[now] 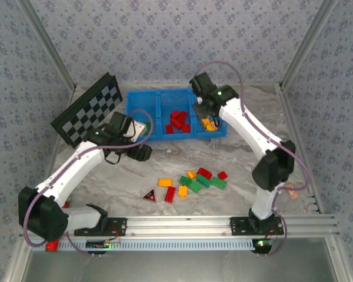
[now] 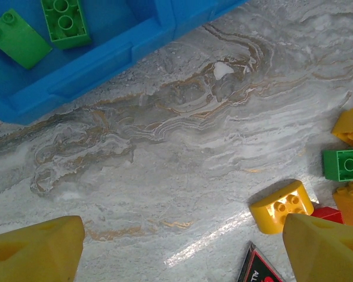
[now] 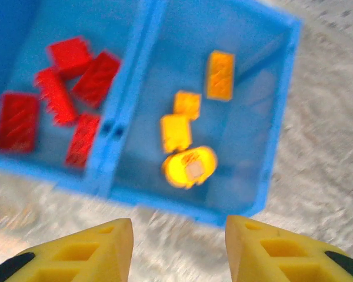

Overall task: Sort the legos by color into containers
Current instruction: Pick up the lego from the bottom-center of the table.

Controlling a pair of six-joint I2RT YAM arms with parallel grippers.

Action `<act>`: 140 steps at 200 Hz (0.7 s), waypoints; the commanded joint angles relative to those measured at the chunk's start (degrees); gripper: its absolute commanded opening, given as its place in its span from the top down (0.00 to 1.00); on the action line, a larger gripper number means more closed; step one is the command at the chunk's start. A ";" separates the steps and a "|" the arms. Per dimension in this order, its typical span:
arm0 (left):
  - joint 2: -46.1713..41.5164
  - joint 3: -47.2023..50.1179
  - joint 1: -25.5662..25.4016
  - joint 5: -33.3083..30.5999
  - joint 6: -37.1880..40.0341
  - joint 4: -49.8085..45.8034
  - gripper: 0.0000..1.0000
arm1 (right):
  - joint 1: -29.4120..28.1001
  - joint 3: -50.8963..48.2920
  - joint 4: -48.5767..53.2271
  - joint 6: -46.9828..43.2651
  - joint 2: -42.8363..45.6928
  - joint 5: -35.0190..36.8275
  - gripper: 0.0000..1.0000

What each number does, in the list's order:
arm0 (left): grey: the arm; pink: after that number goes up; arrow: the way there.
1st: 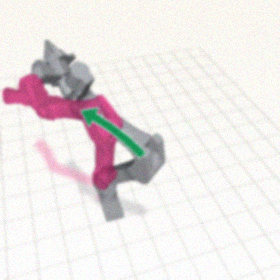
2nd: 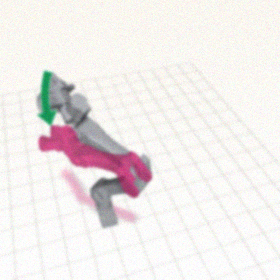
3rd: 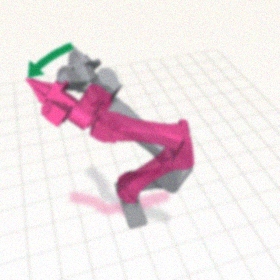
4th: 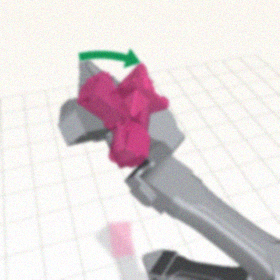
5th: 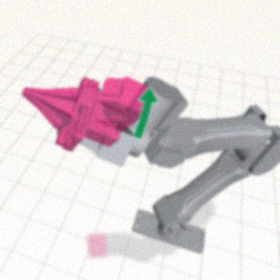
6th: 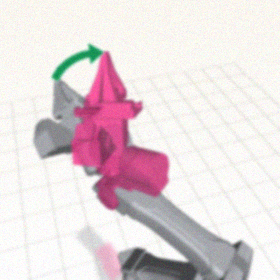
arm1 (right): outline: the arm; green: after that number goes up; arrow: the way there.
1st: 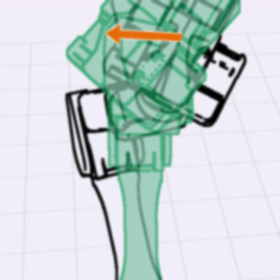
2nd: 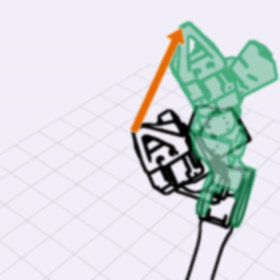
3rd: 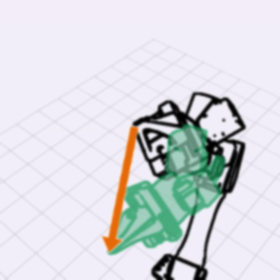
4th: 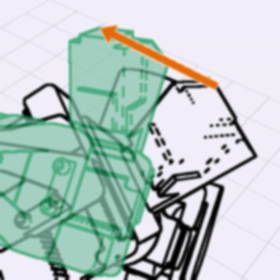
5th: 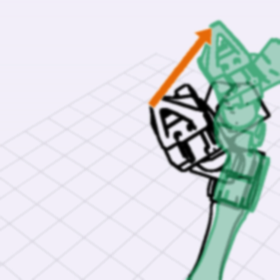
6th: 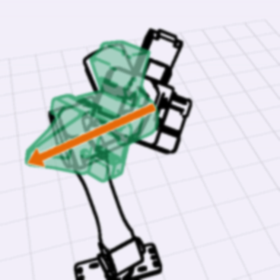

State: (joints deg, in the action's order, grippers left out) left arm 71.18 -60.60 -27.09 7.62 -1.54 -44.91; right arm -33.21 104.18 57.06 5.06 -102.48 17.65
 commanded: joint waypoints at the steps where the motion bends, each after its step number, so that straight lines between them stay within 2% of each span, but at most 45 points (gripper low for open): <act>1: -1.57 0.22 0.29 1.54 -0.05 0.53 0.12 | -3.07 -7.71 3.03 8.04 2.19 -6.24 0.56; 48: -1.92 0.08 0.33 2.14 -0.30 0.18 0.12 | -10.82 -22.07 1.37 21.31 6.04 -14.23 0.57; 112: -1.57 1.52 0.29 1.80 -0.26 1.21 0.12 | -15.31 -32.07 -5.81 27.91 6.54 -21.26 0.54; 140: -1.18 1.80 0.33 1.75 -0.20 1.28 0.12 | -17.33 -33.51 -7.75 28.95 5.09 -20.77 0.54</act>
State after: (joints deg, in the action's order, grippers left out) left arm 70.81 -59.05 -27.09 8.40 -1.56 -44.16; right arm -49.01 71.66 51.90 30.74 -97.60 -1.58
